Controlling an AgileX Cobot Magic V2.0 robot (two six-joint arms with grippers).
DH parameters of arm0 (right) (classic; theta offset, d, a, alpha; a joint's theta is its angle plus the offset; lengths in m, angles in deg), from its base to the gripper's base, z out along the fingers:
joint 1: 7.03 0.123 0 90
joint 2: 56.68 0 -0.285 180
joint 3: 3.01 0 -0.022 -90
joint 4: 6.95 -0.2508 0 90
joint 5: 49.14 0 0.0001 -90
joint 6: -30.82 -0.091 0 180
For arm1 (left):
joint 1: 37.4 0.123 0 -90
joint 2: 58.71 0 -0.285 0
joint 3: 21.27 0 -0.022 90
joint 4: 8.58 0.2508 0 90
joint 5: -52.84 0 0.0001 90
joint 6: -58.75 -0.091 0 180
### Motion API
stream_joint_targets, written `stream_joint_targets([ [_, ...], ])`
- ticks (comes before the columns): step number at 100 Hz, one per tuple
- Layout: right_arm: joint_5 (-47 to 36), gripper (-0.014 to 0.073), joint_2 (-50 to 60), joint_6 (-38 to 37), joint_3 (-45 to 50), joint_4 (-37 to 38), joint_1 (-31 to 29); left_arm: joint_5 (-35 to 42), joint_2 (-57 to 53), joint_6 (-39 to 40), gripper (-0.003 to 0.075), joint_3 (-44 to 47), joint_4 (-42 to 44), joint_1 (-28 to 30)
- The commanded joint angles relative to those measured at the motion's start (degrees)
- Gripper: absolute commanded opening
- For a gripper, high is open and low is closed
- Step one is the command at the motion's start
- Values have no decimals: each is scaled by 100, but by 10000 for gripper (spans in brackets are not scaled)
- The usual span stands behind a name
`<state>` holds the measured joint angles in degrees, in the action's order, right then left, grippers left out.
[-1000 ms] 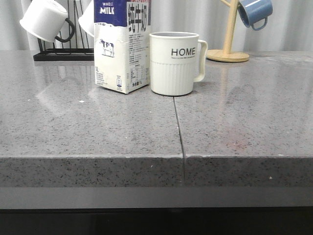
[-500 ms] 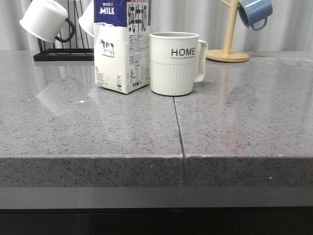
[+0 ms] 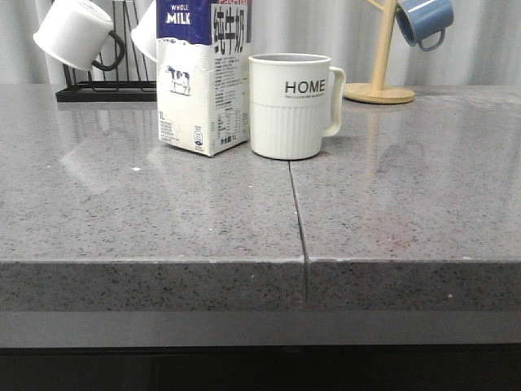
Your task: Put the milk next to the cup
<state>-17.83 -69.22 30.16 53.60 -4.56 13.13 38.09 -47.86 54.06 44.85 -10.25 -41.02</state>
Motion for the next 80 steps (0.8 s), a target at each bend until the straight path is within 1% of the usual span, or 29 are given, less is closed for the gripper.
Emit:
stream_joint_targets([
  [1, -423, -60, -73, 14, -134, 23, -4, 416, -209, 35, -21, 24, 1, 26],
  [11, -423, -60, -73, 14, -134, 23, -4, 416, -519, 35, -21, 270, 1, 26],
  [24, -423, -60, -73, 14, -134, 23, -4, 447, -476, 35, -21, 467, 1, 26],
  [41, -423, -60, -73, 14, -134, 23, -4, 1037, -503, 35, -21, 998, 15, 92],
  [54, -423, -60, -73, 14, -134, 23, -4, 1213, -503, 35, -21, 1337, 15, 115],
  [80, -423, -60, -73, 14, -134, 23, -4, 1197, -503, 20, -21, 1338, 15, 115],
])
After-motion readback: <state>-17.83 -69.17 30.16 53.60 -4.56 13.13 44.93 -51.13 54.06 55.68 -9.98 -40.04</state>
